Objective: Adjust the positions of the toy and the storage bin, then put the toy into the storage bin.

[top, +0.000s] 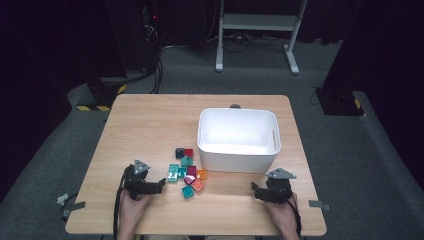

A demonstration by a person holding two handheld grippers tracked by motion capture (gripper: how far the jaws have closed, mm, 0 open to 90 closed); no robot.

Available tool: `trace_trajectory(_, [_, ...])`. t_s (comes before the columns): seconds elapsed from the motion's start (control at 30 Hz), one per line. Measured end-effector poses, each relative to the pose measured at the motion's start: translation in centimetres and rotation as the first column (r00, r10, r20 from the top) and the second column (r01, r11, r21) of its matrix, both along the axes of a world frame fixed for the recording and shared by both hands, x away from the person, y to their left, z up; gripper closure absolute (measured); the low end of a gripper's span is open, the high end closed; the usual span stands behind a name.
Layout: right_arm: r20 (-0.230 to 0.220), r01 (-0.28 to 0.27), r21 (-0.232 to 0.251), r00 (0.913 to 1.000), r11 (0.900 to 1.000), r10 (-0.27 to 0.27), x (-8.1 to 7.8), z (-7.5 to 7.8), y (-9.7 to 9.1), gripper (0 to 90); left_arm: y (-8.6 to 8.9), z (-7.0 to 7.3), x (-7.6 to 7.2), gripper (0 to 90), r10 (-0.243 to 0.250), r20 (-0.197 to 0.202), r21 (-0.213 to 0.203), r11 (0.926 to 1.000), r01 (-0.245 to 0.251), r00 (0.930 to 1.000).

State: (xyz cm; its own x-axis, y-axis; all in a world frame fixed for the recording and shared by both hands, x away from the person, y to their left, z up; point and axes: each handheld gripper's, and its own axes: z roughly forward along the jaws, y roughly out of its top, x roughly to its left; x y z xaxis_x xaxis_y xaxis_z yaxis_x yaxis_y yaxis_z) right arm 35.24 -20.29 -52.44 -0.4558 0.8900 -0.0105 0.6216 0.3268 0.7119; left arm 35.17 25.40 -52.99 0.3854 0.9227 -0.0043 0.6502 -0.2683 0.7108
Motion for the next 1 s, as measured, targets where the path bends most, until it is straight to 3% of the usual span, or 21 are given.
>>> trace_trajectory(0.27, [0.003, -0.025, 0.009, 0.9997, 0.9996, 0.025, -0.4, 0.1, 0.4, 25.2, 0.0, 0.0, 0.0, 1.5, 0.003, 0.000, 0.002, 1.0000, -0.003, 1.0000])
trace_trajectory(0.57, [0.020, -0.090, 0.065, 0.9958, 0.9938, 0.089, -1.0, 0.7, 1.9, 28.8, 0.0, 0.0, -0.1, 1.8, 0.003, 0.001, 0.002, 1.0000, -0.003, 1.0000])
trace_trajectory(0.83, [0.021, -0.157, 0.084, 0.9876, 0.9841, 0.155, -1.4, 0.9, 3.8, 34.2, 0.0, 0.0, -0.1, 2.0, 0.005, 0.001, 0.001, 1.0000, -0.005, 1.0000])
trace_trajectory(1.0, [0.035, -0.210, 0.112, 0.9776, 0.9712, 0.208, -1.4, 1.2, 5.1, 36.9, 0.0, 0.0, -0.1, 2.3, 0.005, 0.001, 0.000, 1.0000, -0.005, 1.0000])
